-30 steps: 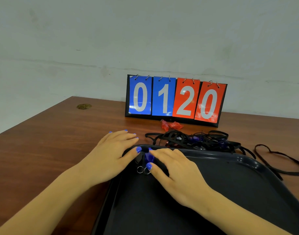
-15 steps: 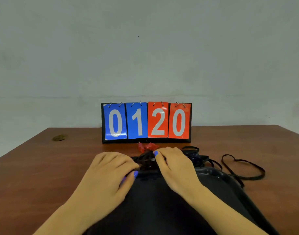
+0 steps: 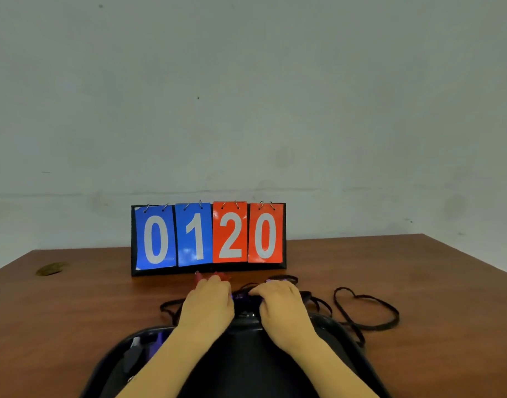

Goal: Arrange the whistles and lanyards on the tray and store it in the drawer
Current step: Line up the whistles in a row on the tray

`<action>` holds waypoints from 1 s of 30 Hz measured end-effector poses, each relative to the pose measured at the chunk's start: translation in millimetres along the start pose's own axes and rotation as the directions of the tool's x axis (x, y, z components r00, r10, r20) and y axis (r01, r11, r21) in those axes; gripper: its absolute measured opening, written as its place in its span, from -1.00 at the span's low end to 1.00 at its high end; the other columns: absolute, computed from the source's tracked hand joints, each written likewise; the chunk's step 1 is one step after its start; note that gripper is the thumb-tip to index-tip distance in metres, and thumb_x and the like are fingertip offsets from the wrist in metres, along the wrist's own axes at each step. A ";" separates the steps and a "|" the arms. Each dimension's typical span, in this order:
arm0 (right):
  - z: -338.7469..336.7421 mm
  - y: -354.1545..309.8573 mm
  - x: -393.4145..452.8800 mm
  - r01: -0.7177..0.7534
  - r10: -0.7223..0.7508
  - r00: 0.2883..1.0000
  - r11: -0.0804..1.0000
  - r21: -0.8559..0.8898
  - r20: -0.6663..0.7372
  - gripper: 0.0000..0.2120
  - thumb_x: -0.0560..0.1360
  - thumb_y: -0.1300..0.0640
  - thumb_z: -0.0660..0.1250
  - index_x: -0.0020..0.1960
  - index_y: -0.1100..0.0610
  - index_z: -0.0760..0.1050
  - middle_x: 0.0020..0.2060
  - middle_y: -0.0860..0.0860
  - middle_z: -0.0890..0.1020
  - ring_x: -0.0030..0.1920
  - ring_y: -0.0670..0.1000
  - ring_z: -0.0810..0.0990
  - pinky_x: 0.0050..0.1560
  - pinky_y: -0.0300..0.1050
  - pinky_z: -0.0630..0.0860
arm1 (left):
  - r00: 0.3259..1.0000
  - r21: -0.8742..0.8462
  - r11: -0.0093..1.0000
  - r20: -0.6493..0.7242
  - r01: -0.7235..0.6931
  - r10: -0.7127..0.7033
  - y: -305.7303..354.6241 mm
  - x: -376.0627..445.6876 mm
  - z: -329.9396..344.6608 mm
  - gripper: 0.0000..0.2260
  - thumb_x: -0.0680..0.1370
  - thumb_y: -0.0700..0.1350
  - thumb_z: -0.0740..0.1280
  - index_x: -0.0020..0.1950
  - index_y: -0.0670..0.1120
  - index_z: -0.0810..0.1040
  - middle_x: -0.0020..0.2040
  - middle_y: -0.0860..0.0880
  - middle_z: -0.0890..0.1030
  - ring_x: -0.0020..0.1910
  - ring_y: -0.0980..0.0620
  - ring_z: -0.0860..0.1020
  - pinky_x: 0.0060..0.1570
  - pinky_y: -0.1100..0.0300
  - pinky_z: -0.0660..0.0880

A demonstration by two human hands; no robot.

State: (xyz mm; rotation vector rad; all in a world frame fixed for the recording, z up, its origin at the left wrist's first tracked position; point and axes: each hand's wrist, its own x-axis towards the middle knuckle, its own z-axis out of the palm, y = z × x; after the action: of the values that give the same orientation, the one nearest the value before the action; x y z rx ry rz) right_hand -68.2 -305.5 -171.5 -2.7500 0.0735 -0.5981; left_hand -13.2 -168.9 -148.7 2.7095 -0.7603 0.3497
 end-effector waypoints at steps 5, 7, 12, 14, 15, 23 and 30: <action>5.2 -5.6 10.2 -0.051 0.048 0.997 0.997 0.058 0.053 -0.65 0.58 0.04 0.03 0.29 -0.06 0.44 0.22 -0.11 0.54 0.20 -0.01 0.45 0.25 -0.07 0.29 | 0.998 -0.072 0.996 0.039 0.061 -0.059 -13.5 0.4 1.9 -0.90 0.52 -0.18 0.20 0.00 -0.01 0.35 -0.05 0.02 0.39 -0.09 0.05 0.40 -0.11 0.21 0.42; 8.7 -7.7 11.0 -0.083 0.085 0.995 0.995 -0.048 0.053 -0.67 0.60 -0.01 0.03 0.24 -0.05 0.47 0.15 -0.08 0.59 0.13 0.03 0.47 0.18 -0.04 0.30 | 0.991 -0.097 0.989 0.089 0.110 -0.101 -20.0 1.0 1.4 -0.84 0.53 -0.11 0.21 0.11 0.00 0.39 0.05 0.00 0.48 0.01 0.01 0.47 -0.01 0.13 0.47; 11.6 -11.1 13.5 -0.132 0.138 0.990 0.982 -0.138 0.033 -0.66 0.58 -0.06 0.07 0.26 -0.07 0.46 0.10 -0.01 0.57 0.14 0.06 0.47 0.17 -0.01 0.31 | 0.963 -0.064 0.979 0.206 0.191 -0.174 -26.4 4.2 1.9 -0.65 0.50 0.00 0.25 0.28 0.00 0.42 0.23 -0.03 0.48 0.19 -0.05 0.43 0.15 0.02 0.43; 10.3 -11.0 16.4 -0.167 0.173 0.983 0.981 -0.097 0.059 -0.65 0.55 -0.08 0.11 0.26 -0.06 0.47 0.10 -0.01 0.57 0.15 0.06 0.47 0.22 0.00 0.30 | 0.963 -0.065 0.975 0.183 0.213 -0.198 -25.1 4.4 1.5 -0.70 0.49 0.01 0.27 0.20 -0.02 0.46 0.17 -0.03 0.49 0.13 -0.04 0.45 0.12 0.04 0.44; 9.8 -11.2 17.7 -0.190 0.196 0.978 0.979 -0.075 0.068 -0.65 0.53 -0.09 0.13 0.24 -0.05 0.49 0.09 -0.01 0.58 0.13 0.05 0.49 0.25 0.01 0.30 | 0.965 -0.058 0.975 0.163 0.216 -0.204 -24.1 3.8 0.8 -0.72 0.48 0.02 0.28 0.15 -0.02 0.48 0.13 -0.03 0.51 0.09 -0.03 0.46 0.10 0.06 0.44; 7.6 -18.9 15.0 -0.294 0.296 0.954 0.955 0.047 -0.046 -0.71 0.45 -0.04 0.29 0.12 0.06 0.44 -0.14 -0.07 0.62 -0.10 -0.02 0.59 0.17 -0.04 0.43 | 0.992 -0.051 0.992 -0.035 0.117 -0.119 -23.7 -1.5 -5.7 -0.77 0.46 0.00 0.30 0.04 0.02 0.33 0.00 0.02 0.52 0.01 0.02 0.43 0.04 0.13 0.28; -2.4 -18.0 15.8 -0.323 0.320 0.946 0.944 0.062 0.052 -0.63 0.43 -0.01 0.33 0.20 0.04 0.43 0.10 0.02 0.50 0.04 0.04 0.54 0.12 -0.08 0.49 | 0.971 -0.099 0.995 -0.238 0.006 -0.029 -20.7 -2.6 -8.4 -0.76 0.51 -0.02 0.26 0.17 0.07 0.36 0.09 0.11 0.54 0.05 0.09 0.43 0.02 0.19 0.26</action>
State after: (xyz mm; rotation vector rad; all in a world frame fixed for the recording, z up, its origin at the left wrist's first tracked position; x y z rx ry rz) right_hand -55.2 -291.0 -157.3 -2.6008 0.4733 -0.4441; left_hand -5.5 -147.9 -146.4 2.5209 -0.6658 0.6062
